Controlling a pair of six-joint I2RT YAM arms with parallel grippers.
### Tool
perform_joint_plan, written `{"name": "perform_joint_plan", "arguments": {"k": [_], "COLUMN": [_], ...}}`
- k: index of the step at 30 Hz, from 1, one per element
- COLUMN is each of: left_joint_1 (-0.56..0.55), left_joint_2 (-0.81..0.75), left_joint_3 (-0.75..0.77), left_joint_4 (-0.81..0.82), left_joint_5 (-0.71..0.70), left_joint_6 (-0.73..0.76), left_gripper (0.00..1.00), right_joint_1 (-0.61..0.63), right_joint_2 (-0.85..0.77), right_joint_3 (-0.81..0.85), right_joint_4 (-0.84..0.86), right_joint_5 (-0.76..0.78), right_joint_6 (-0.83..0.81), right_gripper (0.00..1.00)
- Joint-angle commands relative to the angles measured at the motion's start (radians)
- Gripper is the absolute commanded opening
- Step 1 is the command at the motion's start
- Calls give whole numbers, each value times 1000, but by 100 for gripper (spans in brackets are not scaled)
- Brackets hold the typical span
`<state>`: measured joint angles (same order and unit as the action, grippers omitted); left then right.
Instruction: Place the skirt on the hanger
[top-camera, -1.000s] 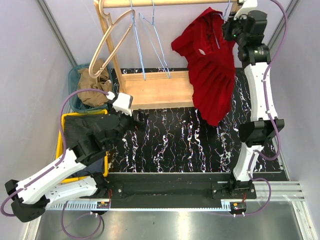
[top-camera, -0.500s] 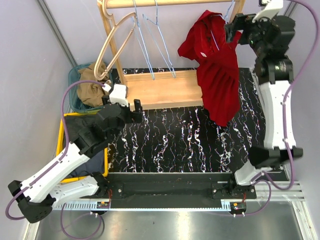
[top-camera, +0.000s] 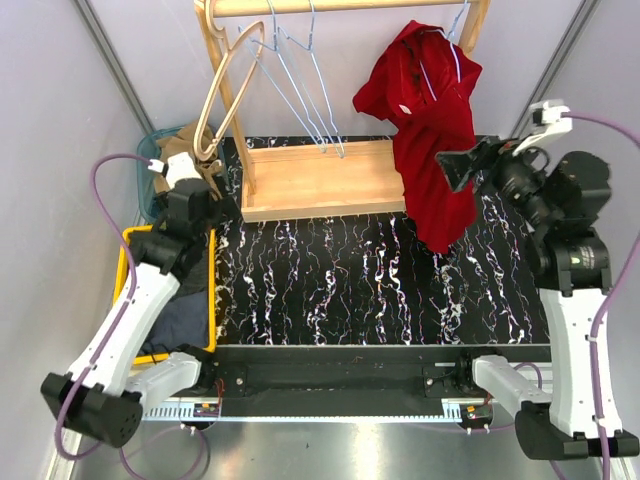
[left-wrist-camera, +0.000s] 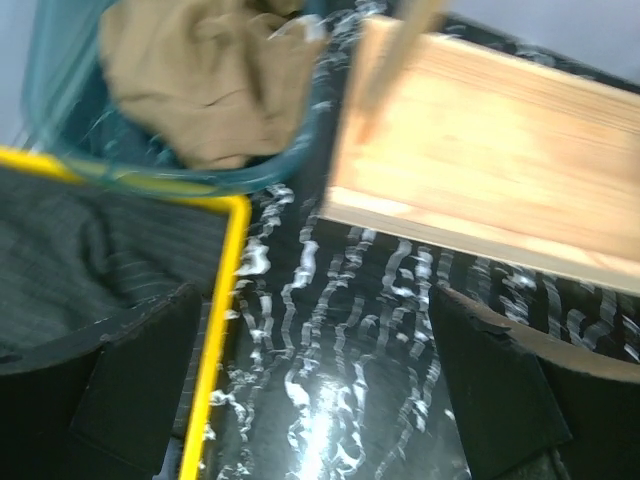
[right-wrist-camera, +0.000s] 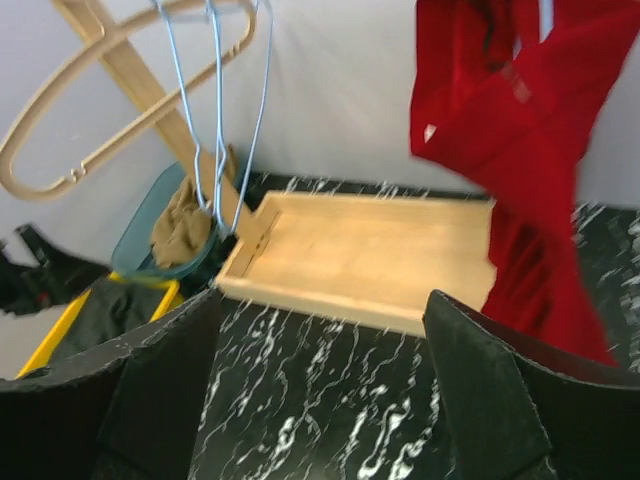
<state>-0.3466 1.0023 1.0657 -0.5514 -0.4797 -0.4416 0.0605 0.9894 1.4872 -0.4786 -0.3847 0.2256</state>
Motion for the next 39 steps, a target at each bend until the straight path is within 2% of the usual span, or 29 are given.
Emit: {"name": "perform_joint_plan", "arguments": {"k": [1, 5, 9, 16, 22, 24, 27, 29, 31, 34, 35, 38, 39], "left_joint_1": [156, 253, 339, 411, 419, 419, 419, 419, 417, 419, 419, 420, 420], "left_joint_2": [65, 152, 220, 441, 656, 714, 791, 838, 874, 888, 886, 881, 878], "left_joint_3": [45, 54, 51, 111, 197, 218, 278, 327, 359, 390, 389, 402, 413], "left_joint_4": [36, 91, 227, 398, 548, 622, 618, 581, 555, 499, 496, 463, 447], "left_joint_5": [101, 136, 184, 302, 501, 516, 507, 483, 425, 397, 394, 374, 363], "left_joint_6": [-39, -51, -49, -20, -29, -51, -72, -78, -78, -69, -62, -36, -28], "left_gripper": [99, 99, 99, 99, 96, 94, 89, 83, 72, 45, 31, 0, 0], "right_joint_1": [41, 213, 314, 360, 368, 366, 366, 366, 366, 366, 366, 366, 366], "right_joint_2": [55, 126, 183, 230, 304, 325, 359, 376, 393, 407, 411, 419, 423], "right_joint_3": [-123, -205, -294, -448, -450, -443, -435, -432, -429, -423, -418, -407, -404], "right_joint_4": [-18, 12, 118, 342, 388, 387, 387, 388, 385, 385, 385, 382, 382], "right_joint_5": [-68, 67, 89, 92, 95, 75, 66, 61, 67, 76, 76, 87, 89], "right_joint_6": [57, 29, 55, 73, 55, 52, 54, 52, 52, 44, 40, 37, 38], "right_gripper": [88, 86, 83, 82, 82, 82, 82, 81, 81, 81, 81, 80, 80]}}
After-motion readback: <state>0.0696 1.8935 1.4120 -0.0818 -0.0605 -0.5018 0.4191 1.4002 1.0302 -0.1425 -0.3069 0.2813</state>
